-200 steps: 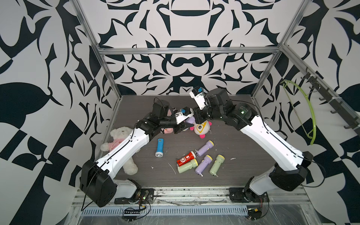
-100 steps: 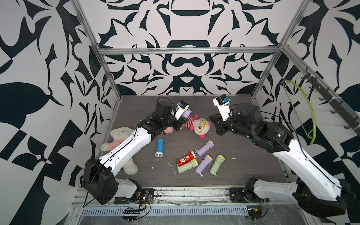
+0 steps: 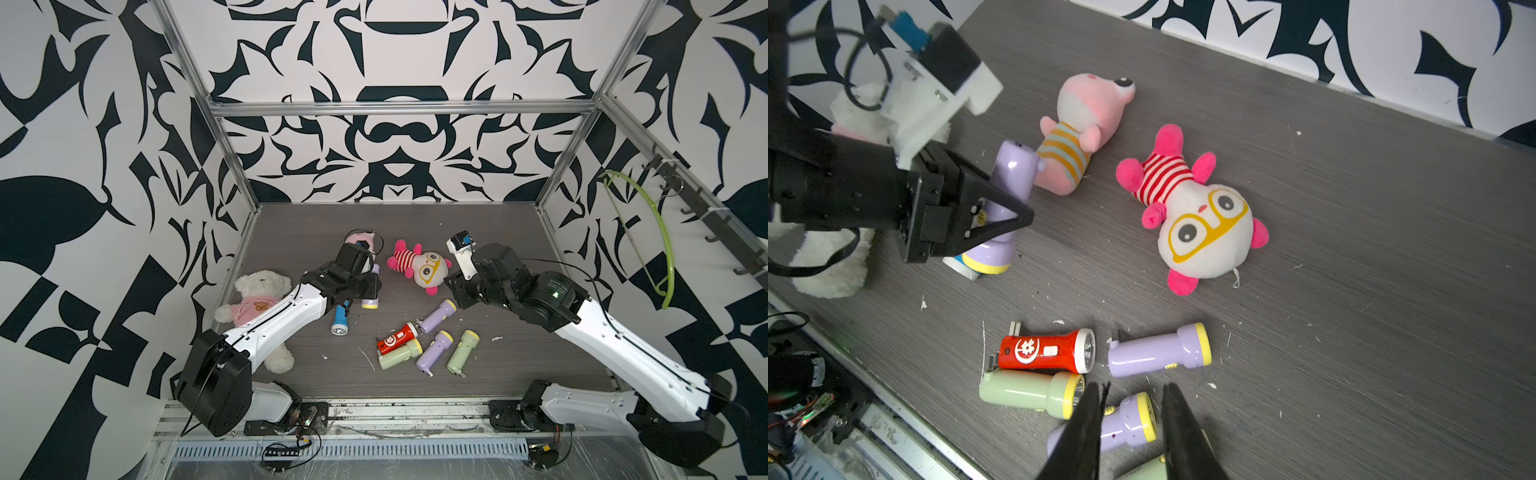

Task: Close the plug at the bottom of the flashlight
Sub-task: Place the flashlight at the center of the board.

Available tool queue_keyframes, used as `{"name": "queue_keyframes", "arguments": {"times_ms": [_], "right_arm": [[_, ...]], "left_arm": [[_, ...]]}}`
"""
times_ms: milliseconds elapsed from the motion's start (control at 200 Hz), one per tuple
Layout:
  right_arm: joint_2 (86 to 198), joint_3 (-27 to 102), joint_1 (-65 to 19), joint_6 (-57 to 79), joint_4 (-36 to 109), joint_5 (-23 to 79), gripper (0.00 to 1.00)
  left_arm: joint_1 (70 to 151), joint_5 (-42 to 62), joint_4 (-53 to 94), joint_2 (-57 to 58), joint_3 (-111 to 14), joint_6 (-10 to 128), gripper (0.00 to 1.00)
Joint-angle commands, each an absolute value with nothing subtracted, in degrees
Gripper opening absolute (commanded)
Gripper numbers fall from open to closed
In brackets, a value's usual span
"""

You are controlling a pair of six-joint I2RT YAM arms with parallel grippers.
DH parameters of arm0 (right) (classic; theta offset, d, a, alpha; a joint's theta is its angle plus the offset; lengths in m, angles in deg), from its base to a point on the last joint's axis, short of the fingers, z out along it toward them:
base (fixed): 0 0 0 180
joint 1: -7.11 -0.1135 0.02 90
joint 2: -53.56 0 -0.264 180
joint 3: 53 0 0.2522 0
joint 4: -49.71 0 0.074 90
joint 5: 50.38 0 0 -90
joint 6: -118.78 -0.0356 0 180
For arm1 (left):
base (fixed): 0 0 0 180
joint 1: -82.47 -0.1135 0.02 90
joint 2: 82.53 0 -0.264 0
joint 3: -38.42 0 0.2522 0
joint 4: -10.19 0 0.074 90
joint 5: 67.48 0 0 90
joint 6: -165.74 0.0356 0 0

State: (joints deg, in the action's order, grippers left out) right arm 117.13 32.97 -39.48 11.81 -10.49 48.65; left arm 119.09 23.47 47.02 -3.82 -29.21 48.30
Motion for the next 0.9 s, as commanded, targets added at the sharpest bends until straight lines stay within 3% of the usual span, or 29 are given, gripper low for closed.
{"name": "queue_keyframes", "arguments": {"times_ms": [0,530,750,895], "right_arm": [[114.6,31.8,-39.4,9.3,-9.1,48.5,0.29],[113.1,27.8,-39.5,7.2,-9.7,47.5,0.32],[112.4,26.9,-39.4,6.6,-10.0,48.3,0.36],[112.8,26.9,-39.5,6.6,-9.9,48.9,0.36]], "left_arm": [[121.7,26.3,49.7,-4.2,-27.7,41.6,0.0],[123.4,31.2,51.0,3.4,-25.6,39.9,0.02],[123.3,33.1,51.5,7.1,-26.9,40.3,0.17],[123.3,33.7,52.3,8.7,-27.7,40.8,0.33]]}}
